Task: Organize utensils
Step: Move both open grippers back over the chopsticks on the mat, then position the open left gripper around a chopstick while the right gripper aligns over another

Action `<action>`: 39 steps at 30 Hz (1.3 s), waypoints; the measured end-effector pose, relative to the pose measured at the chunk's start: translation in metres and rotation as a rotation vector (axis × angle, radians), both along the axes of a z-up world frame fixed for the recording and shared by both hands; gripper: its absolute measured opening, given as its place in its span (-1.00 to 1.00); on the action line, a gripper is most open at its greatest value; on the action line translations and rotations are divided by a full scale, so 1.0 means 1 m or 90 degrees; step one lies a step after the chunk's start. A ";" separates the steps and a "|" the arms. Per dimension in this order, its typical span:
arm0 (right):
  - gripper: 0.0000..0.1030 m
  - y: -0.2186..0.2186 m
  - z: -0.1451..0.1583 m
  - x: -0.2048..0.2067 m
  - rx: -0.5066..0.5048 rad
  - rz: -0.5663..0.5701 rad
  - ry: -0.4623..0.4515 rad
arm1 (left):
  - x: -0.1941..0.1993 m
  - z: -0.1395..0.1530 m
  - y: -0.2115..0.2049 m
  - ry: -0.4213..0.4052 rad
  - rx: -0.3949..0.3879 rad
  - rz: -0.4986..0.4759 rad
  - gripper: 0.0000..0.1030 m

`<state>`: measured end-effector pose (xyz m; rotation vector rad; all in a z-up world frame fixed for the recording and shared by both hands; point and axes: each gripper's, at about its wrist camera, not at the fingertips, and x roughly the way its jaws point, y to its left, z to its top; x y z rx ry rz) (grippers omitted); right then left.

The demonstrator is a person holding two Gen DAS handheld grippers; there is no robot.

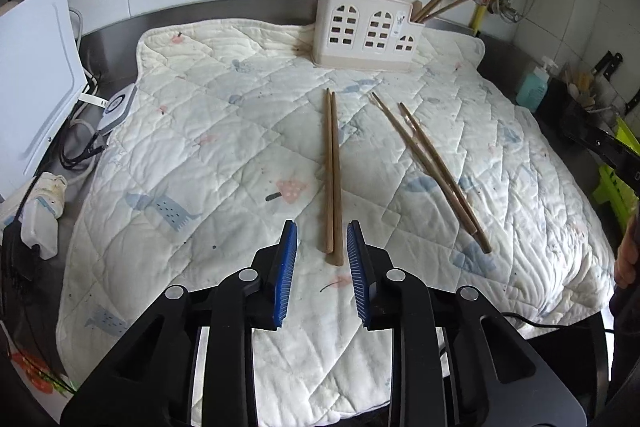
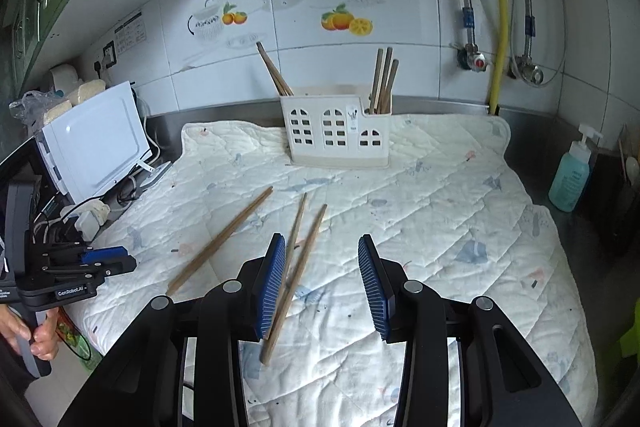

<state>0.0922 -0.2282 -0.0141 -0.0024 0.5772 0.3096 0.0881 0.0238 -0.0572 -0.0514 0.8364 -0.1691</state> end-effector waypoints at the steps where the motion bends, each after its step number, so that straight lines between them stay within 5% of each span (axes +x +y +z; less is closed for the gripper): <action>1: -0.27 0.001 -0.004 0.001 -0.002 -0.002 0.006 | 0.004 -0.006 -0.002 0.007 0.000 -0.004 -0.51; 26: -0.28 0.021 -0.045 0.023 -0.040 0.008 0.077 | 0.054 -0.050 -0.012 0.052 0.019 -0.010 -0.74; 30: -0.34 0.027 -0.055 0.027 -0.049 0.016 0.098 | 0.053 -0.055 -0.024 0.050 0.048 -0.021 -0.74; 39: -0.56 0.042 -0.077 0.035 -0.050 0.049 0.161 | 0.060 -0.054 -0.014 0.056 0.030 -0.007 -0.74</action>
